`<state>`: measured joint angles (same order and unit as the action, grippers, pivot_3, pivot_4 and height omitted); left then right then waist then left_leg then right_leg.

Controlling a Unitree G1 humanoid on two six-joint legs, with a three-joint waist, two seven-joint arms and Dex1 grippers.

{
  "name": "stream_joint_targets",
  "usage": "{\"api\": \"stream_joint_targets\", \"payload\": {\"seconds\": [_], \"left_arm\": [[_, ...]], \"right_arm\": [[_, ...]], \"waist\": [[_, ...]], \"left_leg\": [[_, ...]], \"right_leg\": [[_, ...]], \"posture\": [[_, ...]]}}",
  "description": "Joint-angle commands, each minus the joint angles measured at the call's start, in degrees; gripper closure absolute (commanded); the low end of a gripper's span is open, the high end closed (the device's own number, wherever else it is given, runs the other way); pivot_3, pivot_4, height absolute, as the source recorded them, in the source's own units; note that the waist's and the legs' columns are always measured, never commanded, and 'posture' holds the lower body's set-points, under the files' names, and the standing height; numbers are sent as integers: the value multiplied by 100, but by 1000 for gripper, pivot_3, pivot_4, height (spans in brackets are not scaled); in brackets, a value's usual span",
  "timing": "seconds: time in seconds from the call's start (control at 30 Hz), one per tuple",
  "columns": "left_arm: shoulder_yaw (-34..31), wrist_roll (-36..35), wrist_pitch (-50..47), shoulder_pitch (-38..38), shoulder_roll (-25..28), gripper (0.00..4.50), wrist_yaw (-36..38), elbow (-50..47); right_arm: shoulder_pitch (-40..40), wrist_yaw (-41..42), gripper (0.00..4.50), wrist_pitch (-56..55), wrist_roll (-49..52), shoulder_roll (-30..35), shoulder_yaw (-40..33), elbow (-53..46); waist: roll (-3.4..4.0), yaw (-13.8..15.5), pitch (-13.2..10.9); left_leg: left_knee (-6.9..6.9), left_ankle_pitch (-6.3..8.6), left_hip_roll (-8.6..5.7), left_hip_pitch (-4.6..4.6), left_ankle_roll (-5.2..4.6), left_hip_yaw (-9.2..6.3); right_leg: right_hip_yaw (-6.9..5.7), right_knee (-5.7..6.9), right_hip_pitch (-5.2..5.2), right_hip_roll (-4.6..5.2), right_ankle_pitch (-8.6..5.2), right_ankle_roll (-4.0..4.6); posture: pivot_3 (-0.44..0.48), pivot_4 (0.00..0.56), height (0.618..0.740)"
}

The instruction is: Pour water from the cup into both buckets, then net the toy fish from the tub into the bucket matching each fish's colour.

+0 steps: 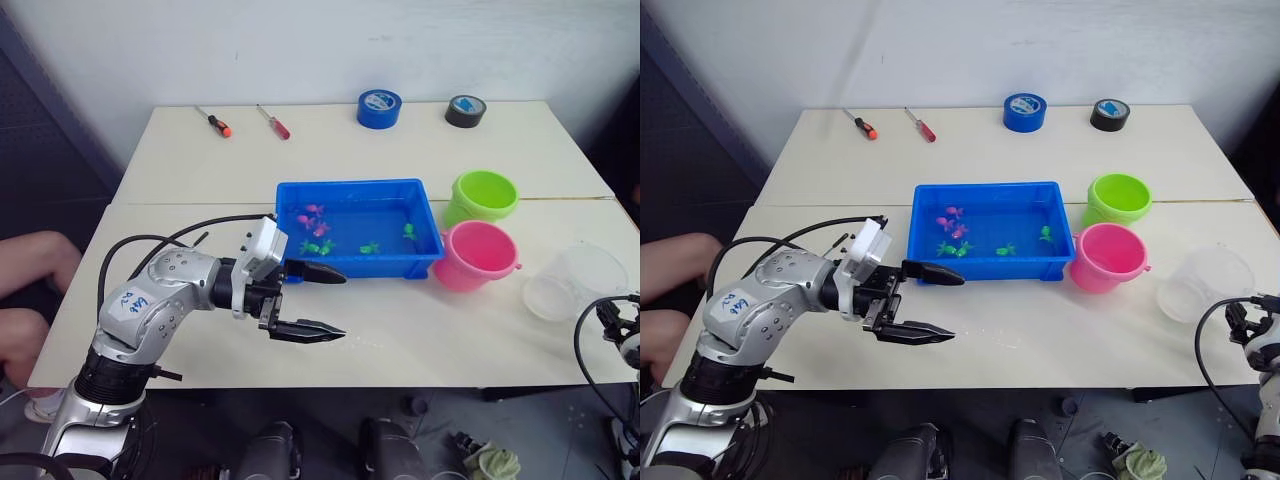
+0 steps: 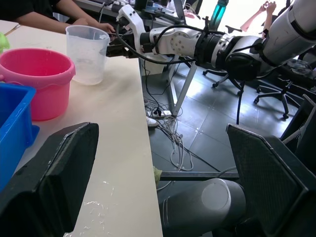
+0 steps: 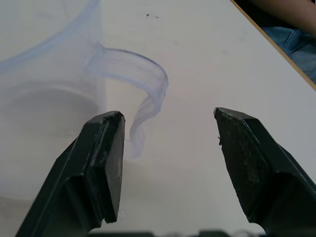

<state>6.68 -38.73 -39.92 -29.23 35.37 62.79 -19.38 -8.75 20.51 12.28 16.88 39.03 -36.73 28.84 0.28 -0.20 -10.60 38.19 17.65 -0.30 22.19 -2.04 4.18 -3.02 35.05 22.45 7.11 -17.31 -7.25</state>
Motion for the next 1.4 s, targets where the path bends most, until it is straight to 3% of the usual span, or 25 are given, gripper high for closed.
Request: {"api": "stream_joint_targets", "payload": {"seconds": [0.03,0.1,0.13,0.43,0.7,0.97,1.4], "left_arm": [[-168,-13,120,-18,89,0,2,-140],[-175,-17,128,-15,114,0,2,-139],[-175,-20,134,-13,126,0,3,-137],[-208,-29,174,-30,214,0,-5,-68],[-315,-76,45,-223,31,0,-187,313],[-196,194,217,-454,-240,0,-304,728],[-269,322,324,-583,-524,0,-485,916]], "right_arm": [[-163,106,3133,-428,1,193,-1,296],[-235,189,4206,-563,54,196,4,460],[-256,227,4481,-610,78,193,4,512],[-58,543,4481,-873,675,9,-289,165],[434,-38,4481,-399,623,29,-208,-2020],[390,-506,4481,23,-673,663,517,-3215],[-305,-665,4481,-211,-2466,1442,1767,-2919]], "waist": [[0,5,0],[0,12,0],[0,12,0],[0,4,0],[10,11,-3],[9,25,-4],[8,27,-5]], "left_leg": [[0,0,1,0,0,-1],[0,-1,1,0,1,-1],[0,-1,1,0,1,-1],[0,-2,3,0,1,-1],[0,-2,4,1,2,2],[0,-2,2,3,2,2],[1,-3,3,5,0,11]], "right_leg": [[0,0,0,0,0,0],[0,0,0,-1,0,0],[0,0,0,0,0,0],[1,-1,-1,-1,0,-1],[3,6,1,-1,1,-2],[-1,15,3,-1,1,-3],[-17,16,8,-7,2,-3]], "posture": [[0,150,740],[0,150,740],[0,150,740],[0,150,740],[0,150,740],[0,150,740],[0,150,740]]}}
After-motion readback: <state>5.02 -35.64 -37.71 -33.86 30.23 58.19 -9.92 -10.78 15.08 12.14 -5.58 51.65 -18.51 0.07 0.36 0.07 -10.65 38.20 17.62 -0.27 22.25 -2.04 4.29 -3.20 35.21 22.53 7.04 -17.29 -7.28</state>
